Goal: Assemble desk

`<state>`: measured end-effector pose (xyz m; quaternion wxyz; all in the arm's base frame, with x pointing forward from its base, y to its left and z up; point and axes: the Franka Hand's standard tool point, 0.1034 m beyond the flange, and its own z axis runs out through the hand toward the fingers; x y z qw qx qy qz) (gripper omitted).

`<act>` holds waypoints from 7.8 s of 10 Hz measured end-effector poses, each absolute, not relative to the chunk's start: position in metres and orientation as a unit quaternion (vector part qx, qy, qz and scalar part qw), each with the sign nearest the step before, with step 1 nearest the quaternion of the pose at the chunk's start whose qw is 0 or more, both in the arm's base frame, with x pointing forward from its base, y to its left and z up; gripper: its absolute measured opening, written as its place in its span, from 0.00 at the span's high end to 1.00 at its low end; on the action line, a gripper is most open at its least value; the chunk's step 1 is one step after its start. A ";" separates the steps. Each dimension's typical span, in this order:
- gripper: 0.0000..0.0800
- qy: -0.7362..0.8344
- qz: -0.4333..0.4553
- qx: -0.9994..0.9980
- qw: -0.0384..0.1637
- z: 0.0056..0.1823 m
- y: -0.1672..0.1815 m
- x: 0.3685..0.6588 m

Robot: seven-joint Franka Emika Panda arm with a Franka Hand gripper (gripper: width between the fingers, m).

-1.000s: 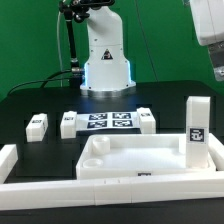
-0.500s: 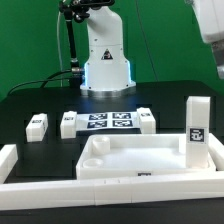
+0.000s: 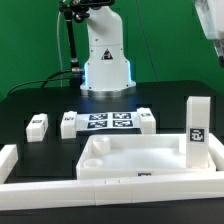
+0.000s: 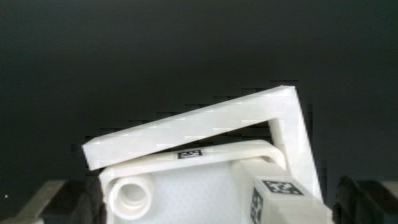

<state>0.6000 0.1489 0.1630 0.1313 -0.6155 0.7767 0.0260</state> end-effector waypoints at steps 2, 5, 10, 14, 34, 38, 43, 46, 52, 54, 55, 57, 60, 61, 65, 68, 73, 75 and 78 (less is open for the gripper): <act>0.19 0.776 0.026 -0.616 0.131 0.163 0.149 0.600; 0.19 0.673 0.014 -0.730 0.120 0.143 0.155 0.582; 0.19 0.561 0.016 -0.822 0.096 0.116 0.147 0.550; 0.19 0.326 -0.033 -0.942 0.078 0.096 0.127 0.536; 0.19 0.024 0.206 -0.977 0.046 0.052 0.062 0.462; 0.19 0.026 0.340 -0.940 0.029 0.036 0.063 0.437; 0.19 0.037 0.449 -0.892 0.031 0.027 0.055 0.428; 0.19 0.051 0.456 -0.888 0.024 0.012 0.055 0.418; 0.22 0.071 0.463 -0.883 0.013 0.004 0.056 0.407; 0.50 0.072 0.463 -0.883 0.014 0.004 0.055 0.407; 0.50 0.073 0.463 -0.883 0.014 0.004 0.054 0.407; 0.64 0.074 0.463 -0.883 0.015 0.004 0.054 0.407; 0.64 0.075 0.463 -0.883 0.015 0.004 0.052 0.407; 0.64 0.075 0.463 -0.883 0.016 0.004 0.052 0.407; 0.64 0.096 0.458 -0.883 0.039 0.043 0.037 0.439; 0.64 0.133 0.407 -0.901 0.065 0.109 -0.005 0.481; 0.64 0.154 0.236 -0.958 0.054 0.120 -0.026 0.510; 0.64 0.183 0.192 -0.962 0.067 0.144 -0.008 0.551; 0.64 0.203 0.070 -0.975 0.062 0.200 -0.032 0.592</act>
Offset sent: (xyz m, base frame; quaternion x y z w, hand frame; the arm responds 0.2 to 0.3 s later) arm -0.0201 0.0127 -0.0272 -0.0061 0.0081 -0.2241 0.9745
